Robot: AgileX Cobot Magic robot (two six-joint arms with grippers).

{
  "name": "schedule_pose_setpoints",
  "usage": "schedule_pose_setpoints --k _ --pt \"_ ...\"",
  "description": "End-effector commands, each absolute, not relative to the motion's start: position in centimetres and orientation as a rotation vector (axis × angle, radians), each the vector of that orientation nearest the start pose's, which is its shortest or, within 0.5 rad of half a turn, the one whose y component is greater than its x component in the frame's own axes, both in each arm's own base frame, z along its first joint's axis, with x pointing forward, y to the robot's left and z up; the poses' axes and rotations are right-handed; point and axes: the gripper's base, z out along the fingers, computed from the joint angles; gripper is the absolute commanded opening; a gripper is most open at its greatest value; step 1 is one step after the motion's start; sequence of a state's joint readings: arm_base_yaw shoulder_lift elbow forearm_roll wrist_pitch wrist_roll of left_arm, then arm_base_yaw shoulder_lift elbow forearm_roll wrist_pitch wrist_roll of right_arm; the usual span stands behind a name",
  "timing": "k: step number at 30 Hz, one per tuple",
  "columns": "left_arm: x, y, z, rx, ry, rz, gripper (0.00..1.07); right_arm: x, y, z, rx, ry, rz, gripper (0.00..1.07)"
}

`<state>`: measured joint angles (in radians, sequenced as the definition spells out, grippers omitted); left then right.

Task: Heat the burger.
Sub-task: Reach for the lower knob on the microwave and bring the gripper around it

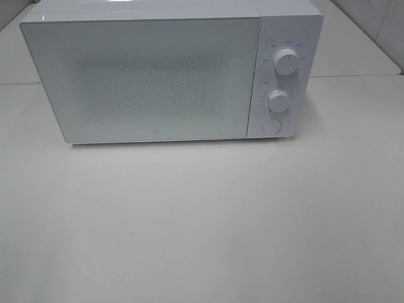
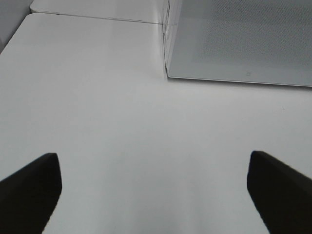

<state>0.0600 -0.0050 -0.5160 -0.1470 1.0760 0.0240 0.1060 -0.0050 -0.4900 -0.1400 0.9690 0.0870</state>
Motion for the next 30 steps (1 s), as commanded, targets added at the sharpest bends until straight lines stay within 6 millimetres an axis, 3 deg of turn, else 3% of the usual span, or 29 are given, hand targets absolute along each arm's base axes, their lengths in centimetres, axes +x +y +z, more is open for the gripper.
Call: schedule_pose_setpoints --k 1,7,11,15,27,30 --pt "-1.0 -1.3 28.1 -0.029 2.006 -0.121 0.95 -0.4 -1.1 28.3 -0.02 1.917 -0.04 0.7" --pt "-1.0 -1.3 28.1 -0.029 2.006 -0.121 0.95 -0.4 -1.1 28.3 -0.024 1.916 -0.041 0.73" --pt "-1.0 -1.3 28.1 -0.029 2.006 -0.121 0.95 -0.5 -1.1 28.8 -0.041 1.896 -0.052 0.88" --pt "-1.0 -1.3 28.1 -0.029 2.006 -0.121 0.95 -0.1 -1.1 29.4 -0.044 1.884 -0.054 0.9" --pt "-1.0 -1.3 28.1 -0.029 2.006 -0.121 0.95 5.1 -0.2 31.0 -0.091 1.813 -0.045 0.86" --pt "-1.0 -1.3 28.1 -0.029 2.006 -0.121 0.95 6.9 0.1 31.8 -0.107 1.753 -0.034 0.8"
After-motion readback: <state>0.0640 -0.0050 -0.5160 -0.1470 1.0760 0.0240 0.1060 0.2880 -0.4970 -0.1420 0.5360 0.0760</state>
